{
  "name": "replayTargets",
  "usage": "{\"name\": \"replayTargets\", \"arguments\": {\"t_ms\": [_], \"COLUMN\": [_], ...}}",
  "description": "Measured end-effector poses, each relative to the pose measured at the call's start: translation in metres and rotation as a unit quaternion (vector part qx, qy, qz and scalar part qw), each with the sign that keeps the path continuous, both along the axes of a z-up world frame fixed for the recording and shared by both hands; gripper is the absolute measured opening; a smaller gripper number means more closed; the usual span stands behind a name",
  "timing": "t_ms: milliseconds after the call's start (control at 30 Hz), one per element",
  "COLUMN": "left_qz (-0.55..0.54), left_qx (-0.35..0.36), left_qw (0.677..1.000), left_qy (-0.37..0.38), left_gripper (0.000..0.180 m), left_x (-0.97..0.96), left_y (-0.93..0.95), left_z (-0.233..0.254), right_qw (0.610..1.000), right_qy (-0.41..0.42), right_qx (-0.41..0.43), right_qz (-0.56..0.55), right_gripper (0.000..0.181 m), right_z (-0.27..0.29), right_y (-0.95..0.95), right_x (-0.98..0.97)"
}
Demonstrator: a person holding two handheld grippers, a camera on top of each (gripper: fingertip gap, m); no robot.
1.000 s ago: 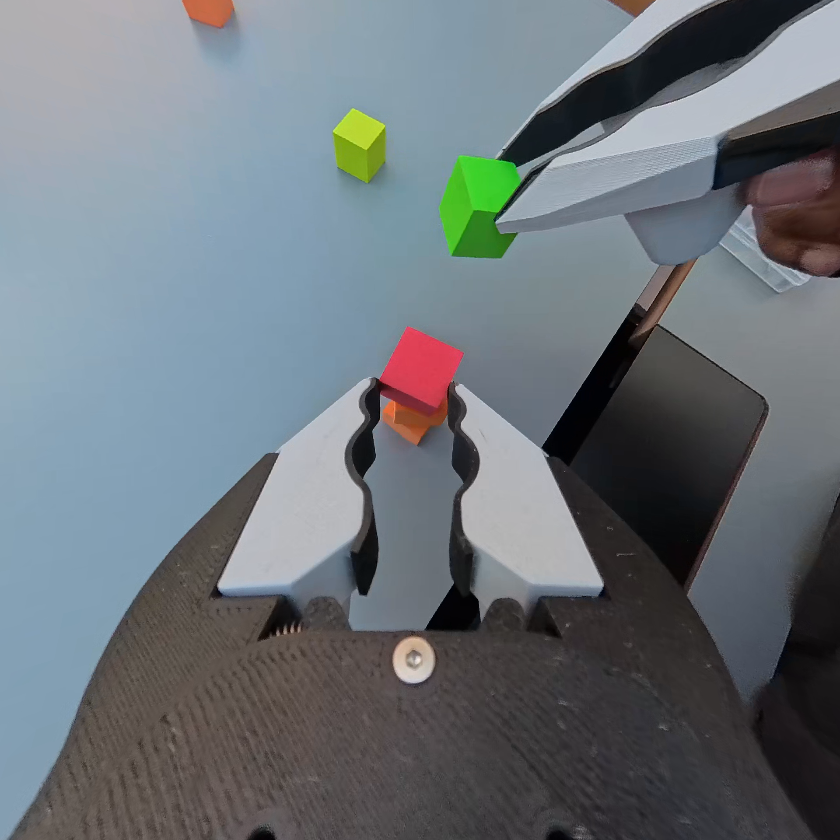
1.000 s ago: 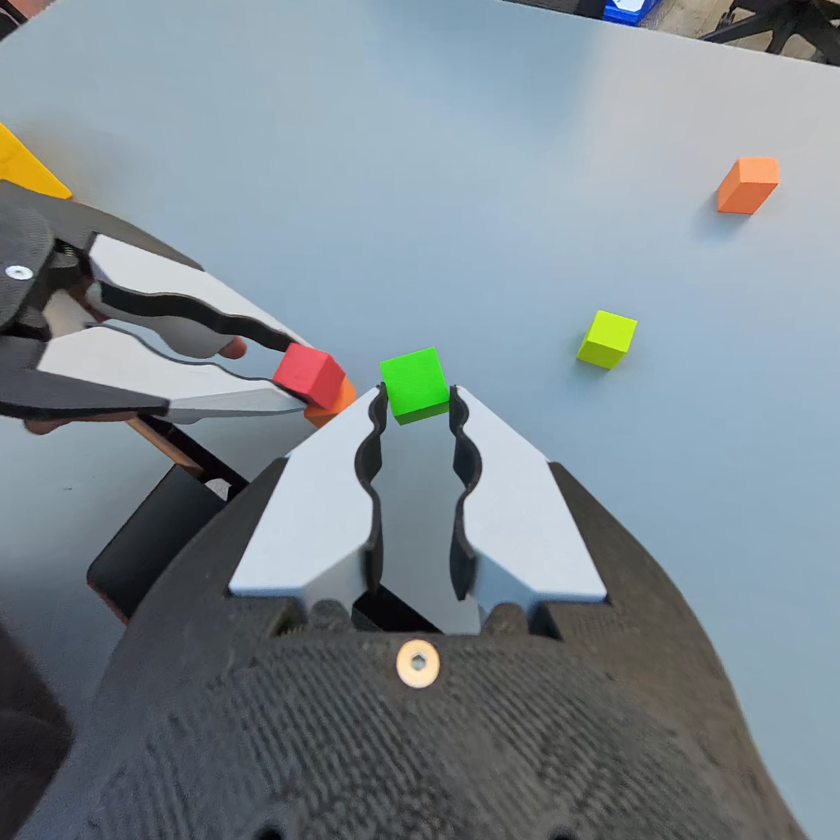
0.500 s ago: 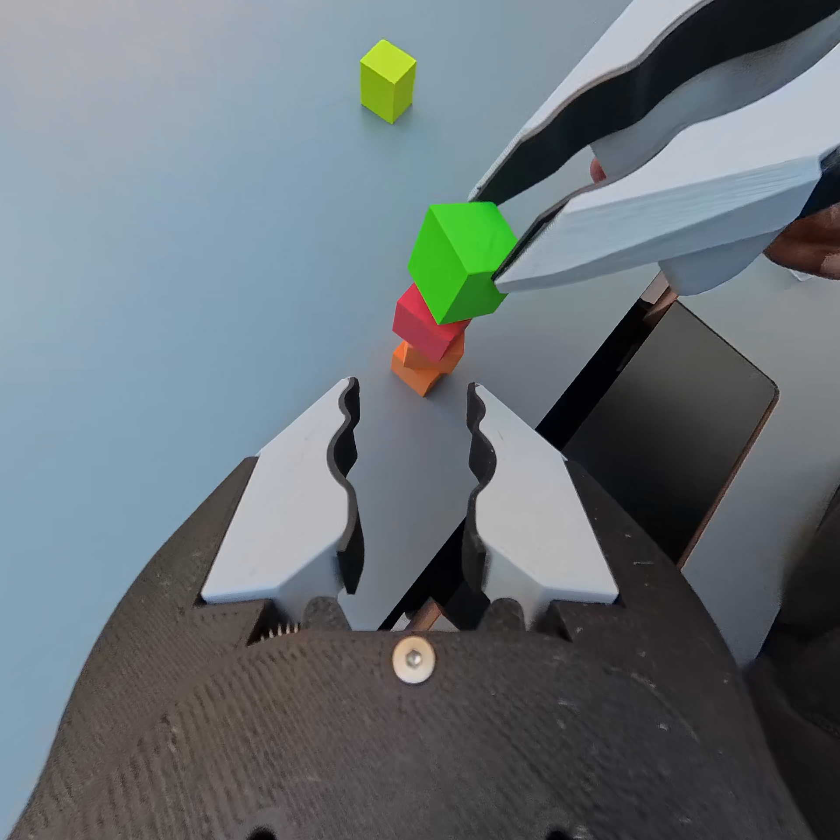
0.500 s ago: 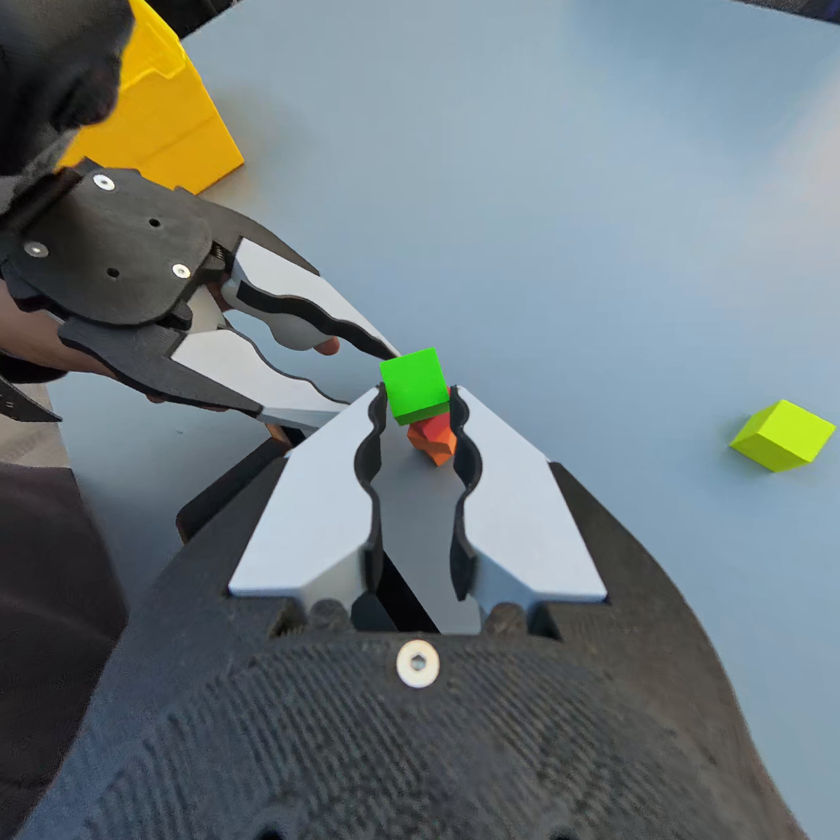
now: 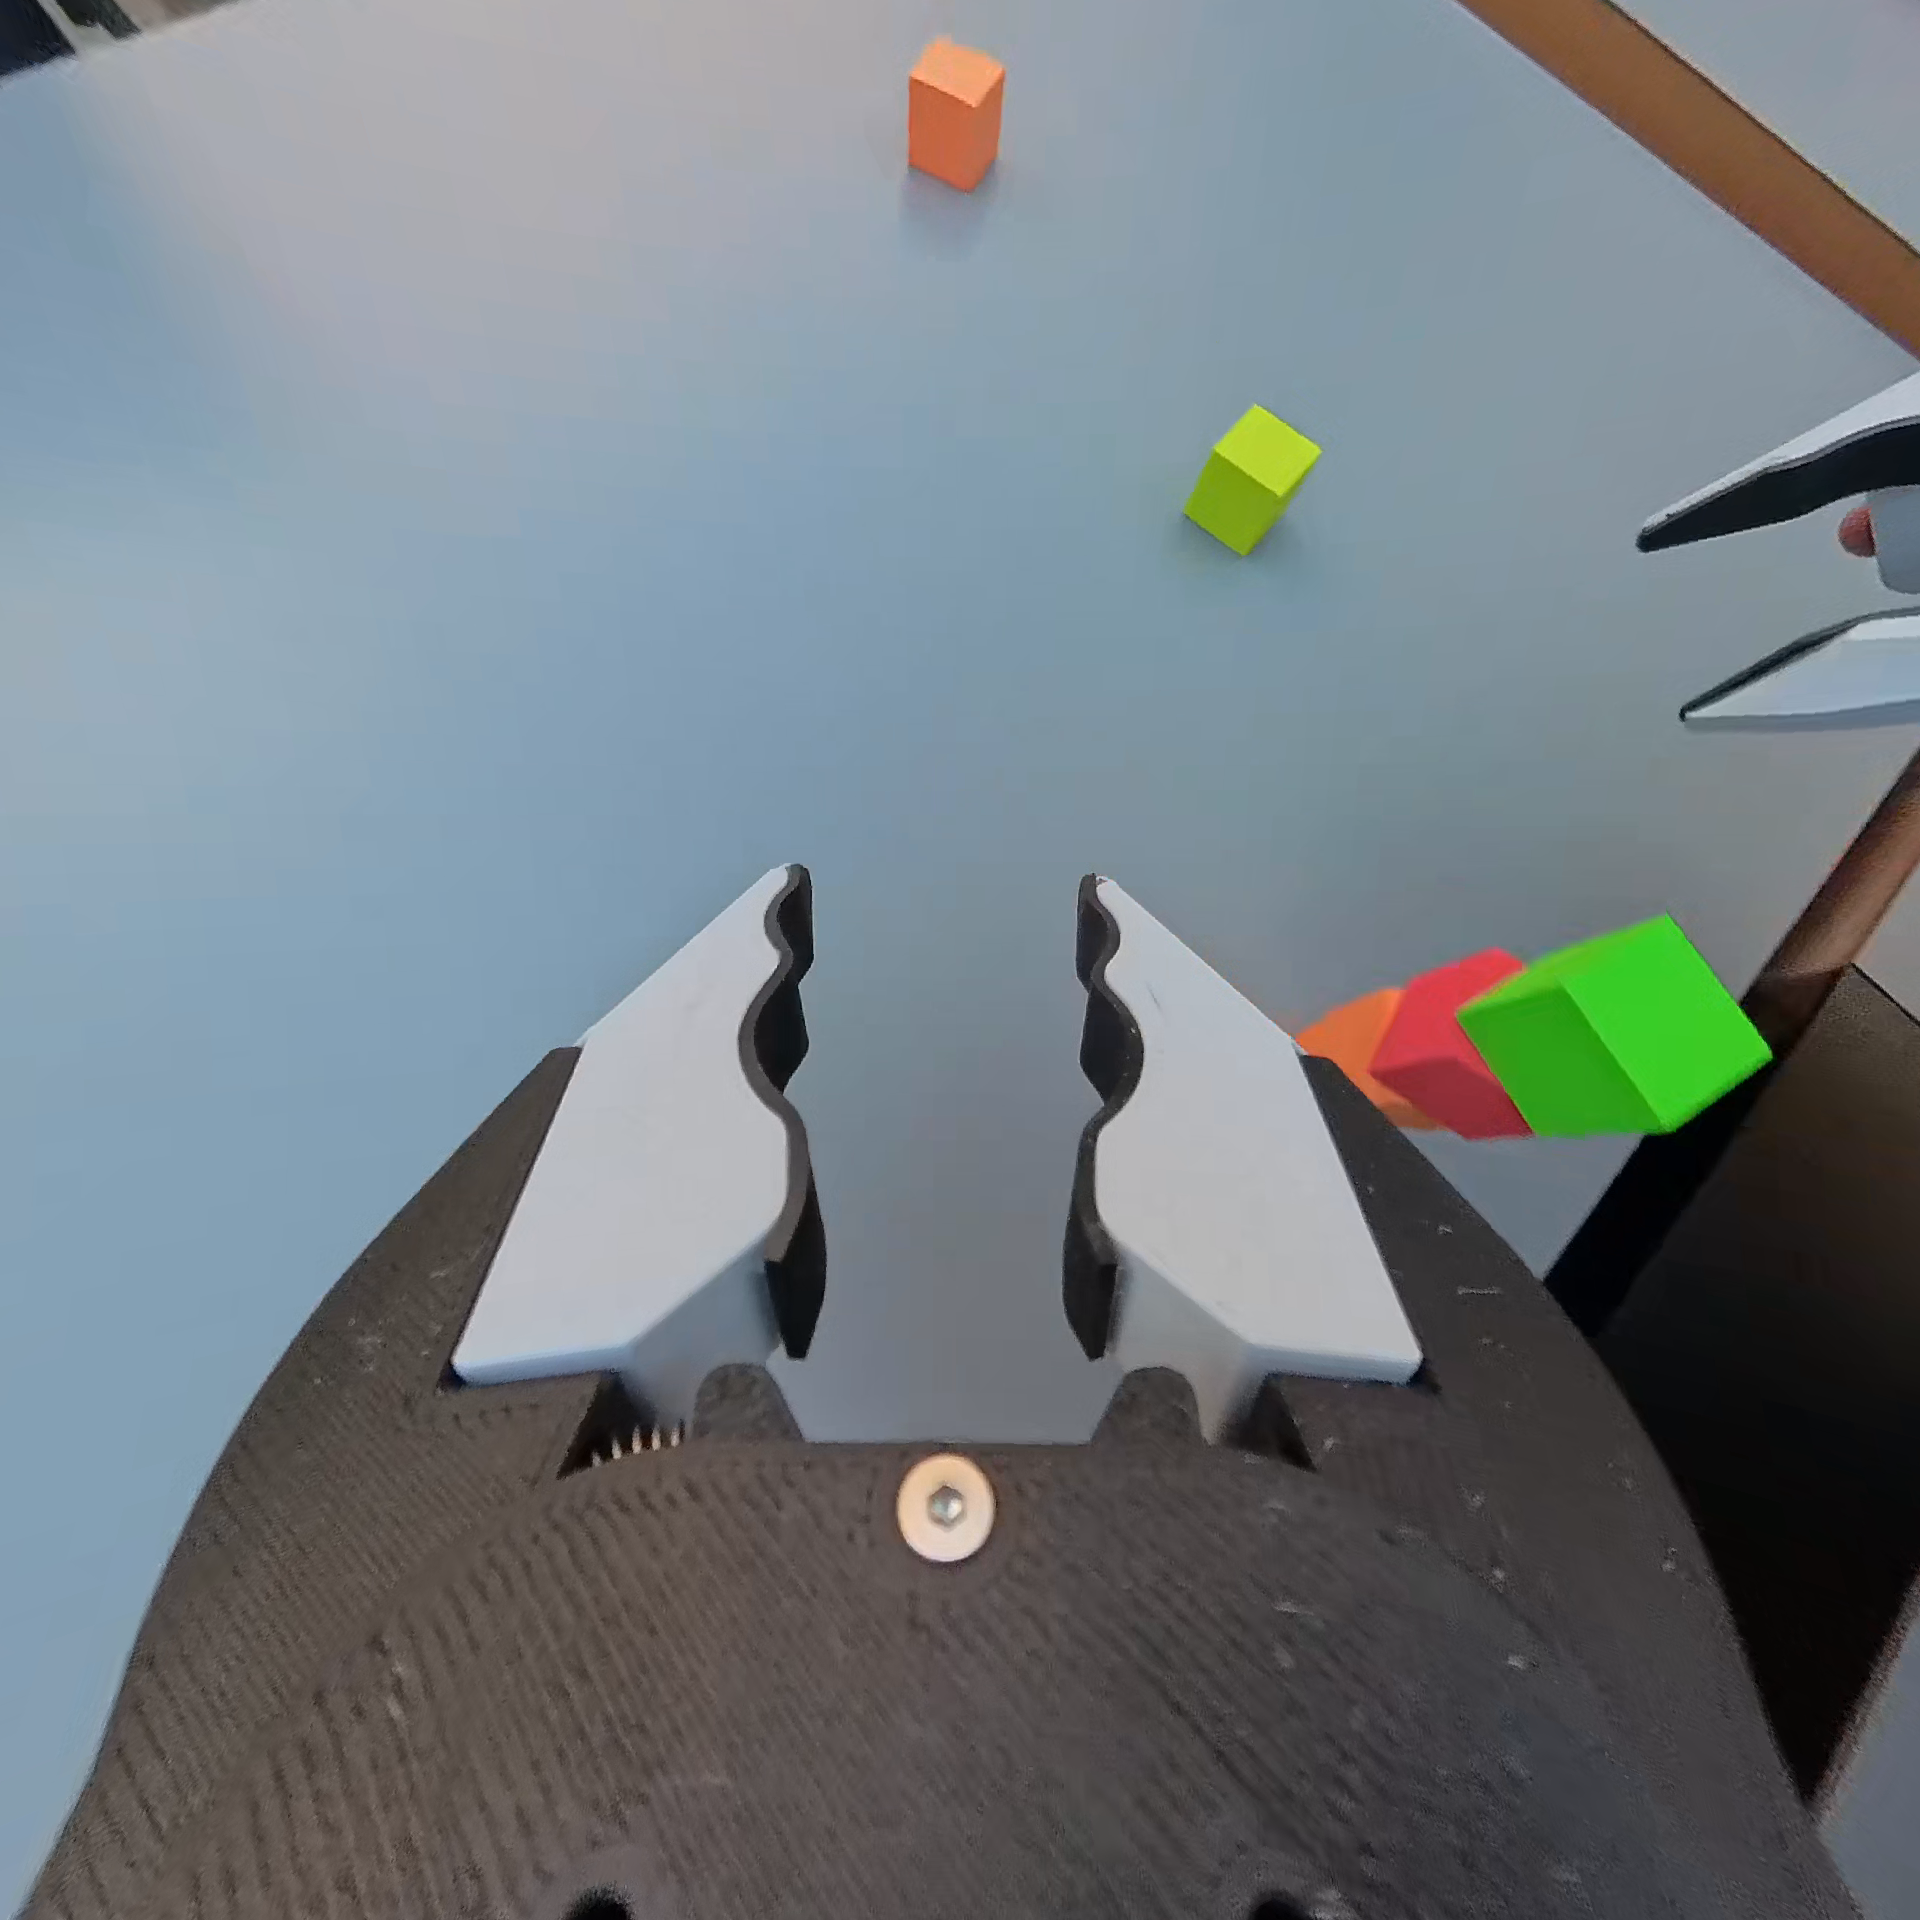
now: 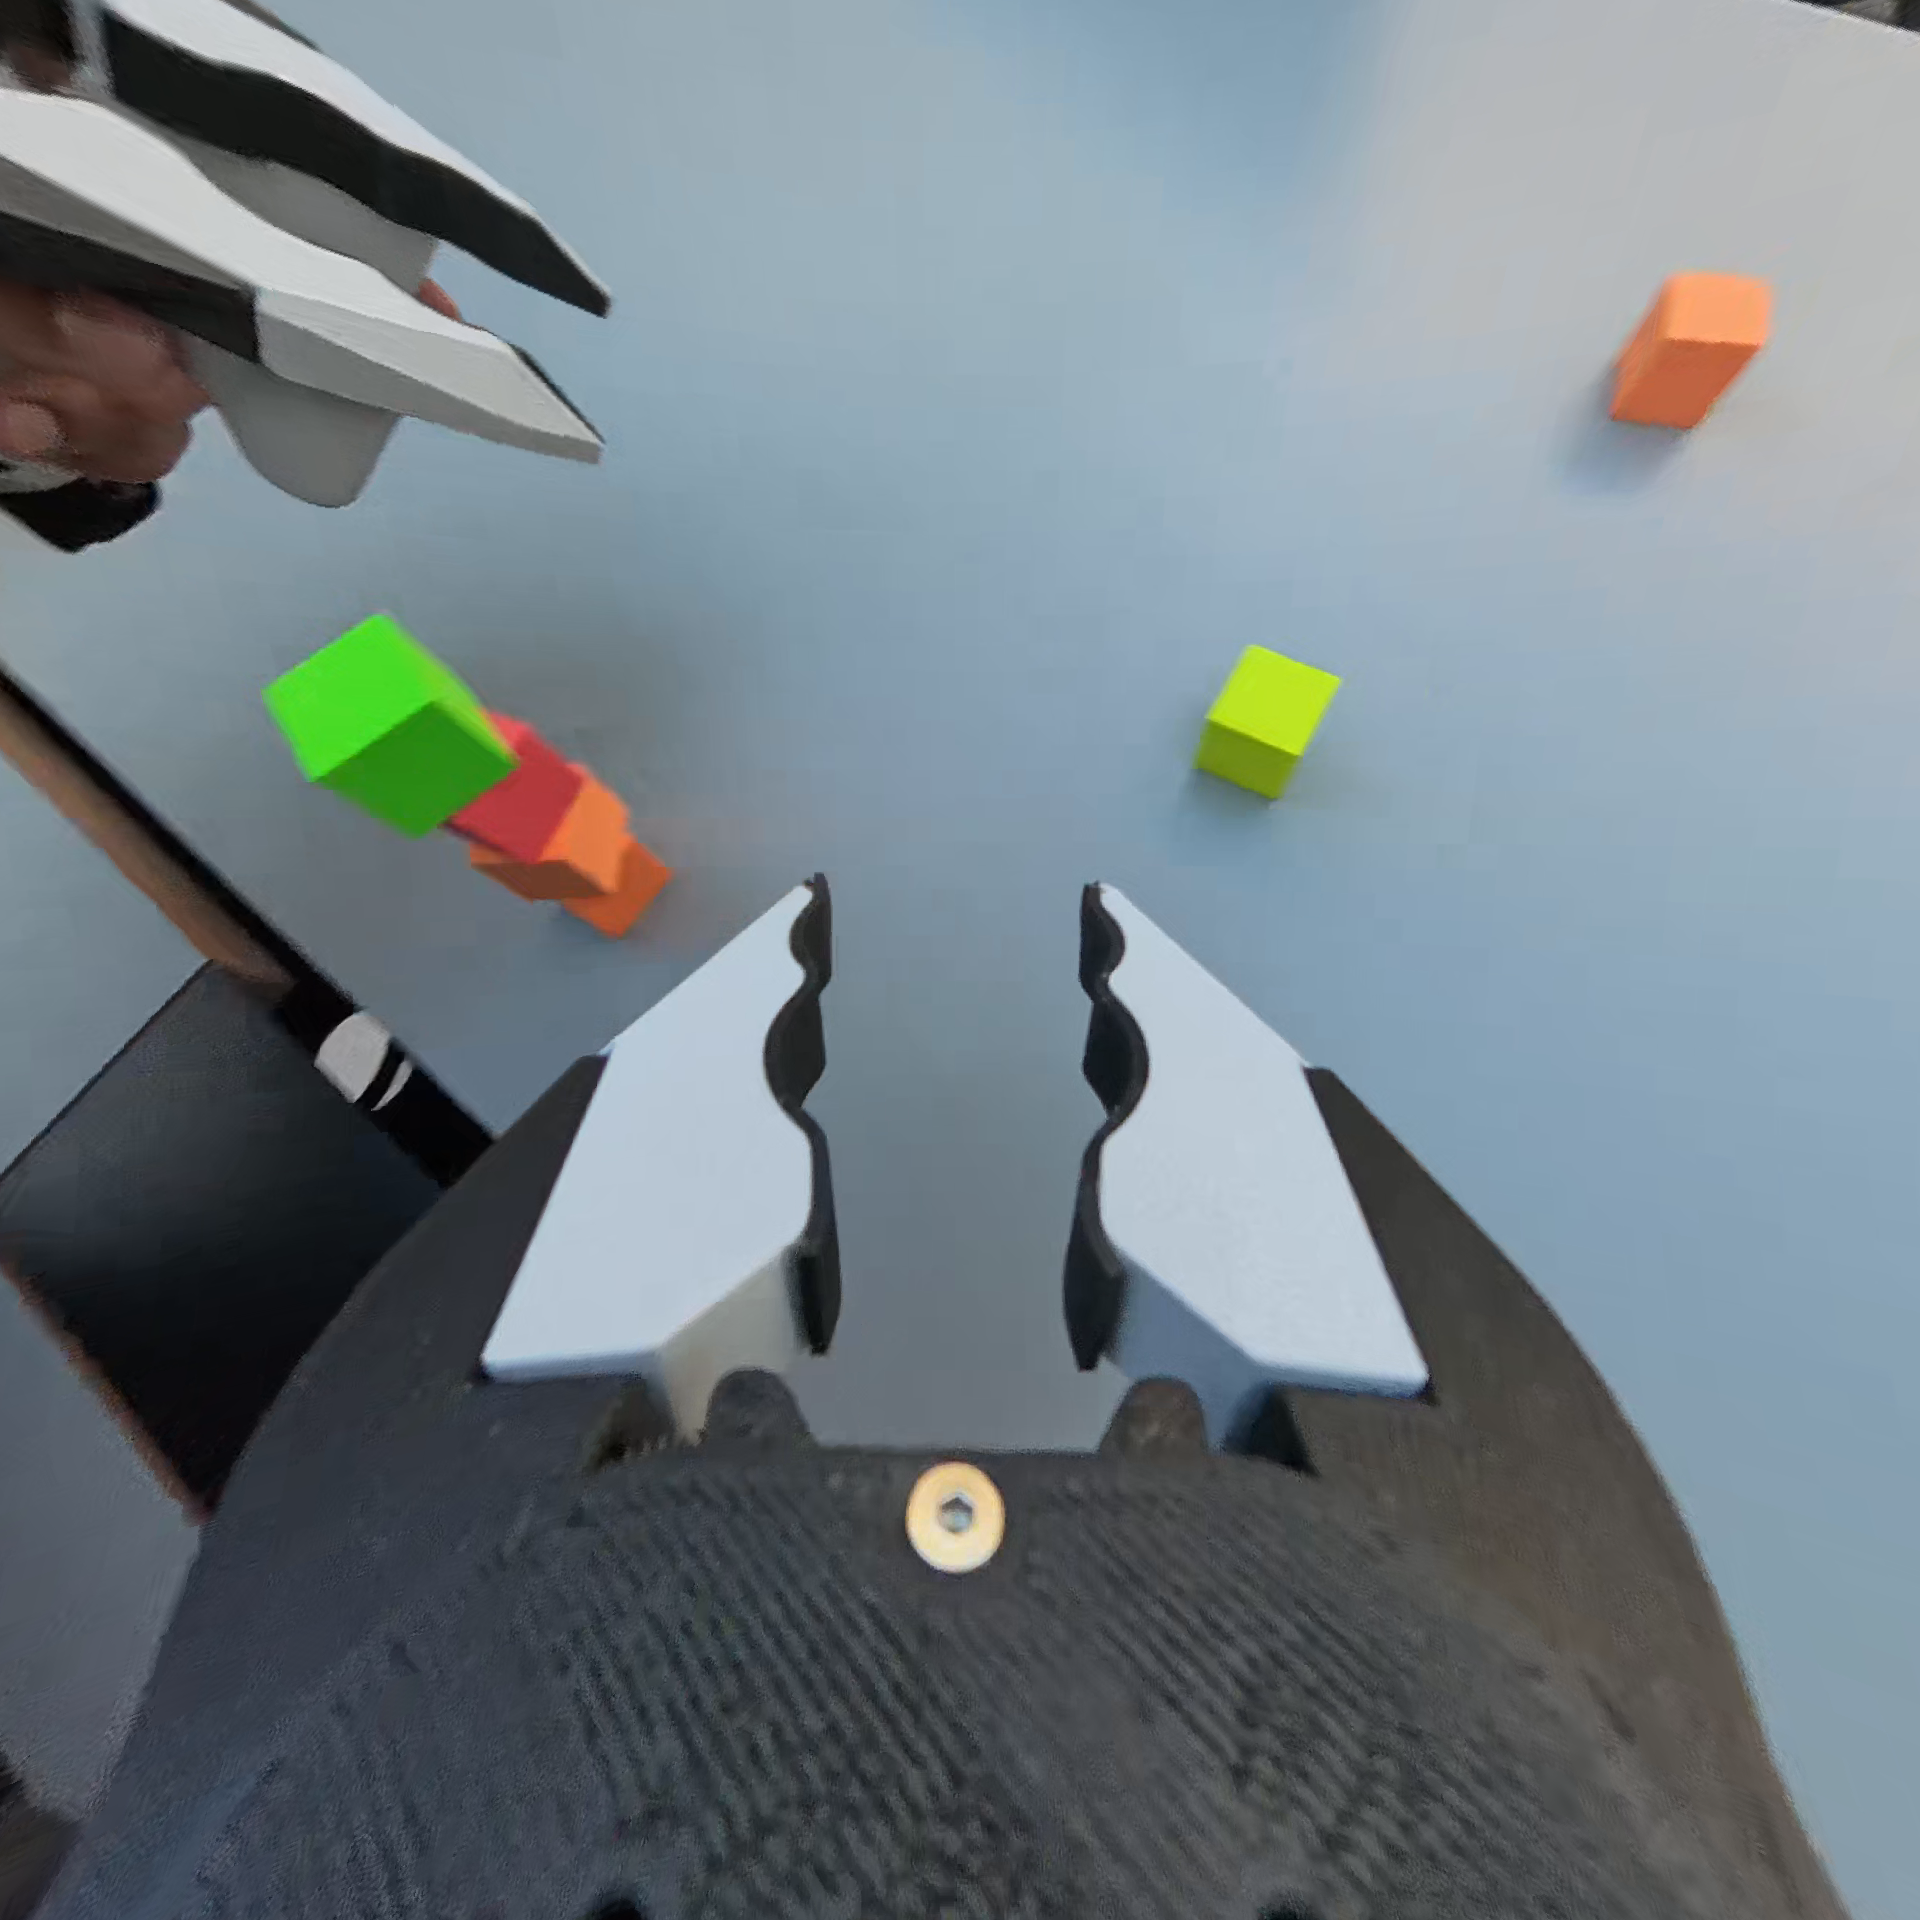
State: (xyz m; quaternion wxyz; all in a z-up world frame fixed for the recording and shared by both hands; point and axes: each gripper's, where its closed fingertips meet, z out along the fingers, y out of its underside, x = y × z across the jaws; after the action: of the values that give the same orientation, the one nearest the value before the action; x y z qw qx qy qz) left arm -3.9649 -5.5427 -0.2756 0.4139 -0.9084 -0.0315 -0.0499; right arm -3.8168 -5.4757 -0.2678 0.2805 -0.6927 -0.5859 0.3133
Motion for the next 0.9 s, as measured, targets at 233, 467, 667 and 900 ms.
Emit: {"name": "replayTargets", "arguments": {"t_ms": [233, 467, 667, 900], "left_qz": [-0.047, -0.090, -0.082, -0.100], "left_qx": [0.014, 0.018, -0.013, -0.043], "left_qw": [0.998, 0.993, 0.990, 0.989], "left_qy": [0.046, 0.074, 0.117, 0.096], "left_gripper": [0.048, 0.049, 0.057, 0.027], "left_x": [-0.003, 0.011, -0.004, 0.000], "left_y": [0.113, 0.218, 0.286, 0.315], "left_z": [0.003, -0.006, -0.041, -0.056], "right_qw": [0.993, 0.995, 0.994, 0.993], "right_qy": [-0.011, -0.009, 0.041, 0.064], "right_qx": [0.019, 0.009, -0.019, -0.047], "right_qz": [-0.119, -0.096, -0.096, -0.091], "right_gripper": [0.052, 0.024, 0.025, 0.025], "right_z": [-0.026, -0.039, -0.003, 0.026], "right_y": [0.086, 0.096, 0.093, 0.069], "right_x": [-0.040, -0.051, -0.022, 0.007]}}
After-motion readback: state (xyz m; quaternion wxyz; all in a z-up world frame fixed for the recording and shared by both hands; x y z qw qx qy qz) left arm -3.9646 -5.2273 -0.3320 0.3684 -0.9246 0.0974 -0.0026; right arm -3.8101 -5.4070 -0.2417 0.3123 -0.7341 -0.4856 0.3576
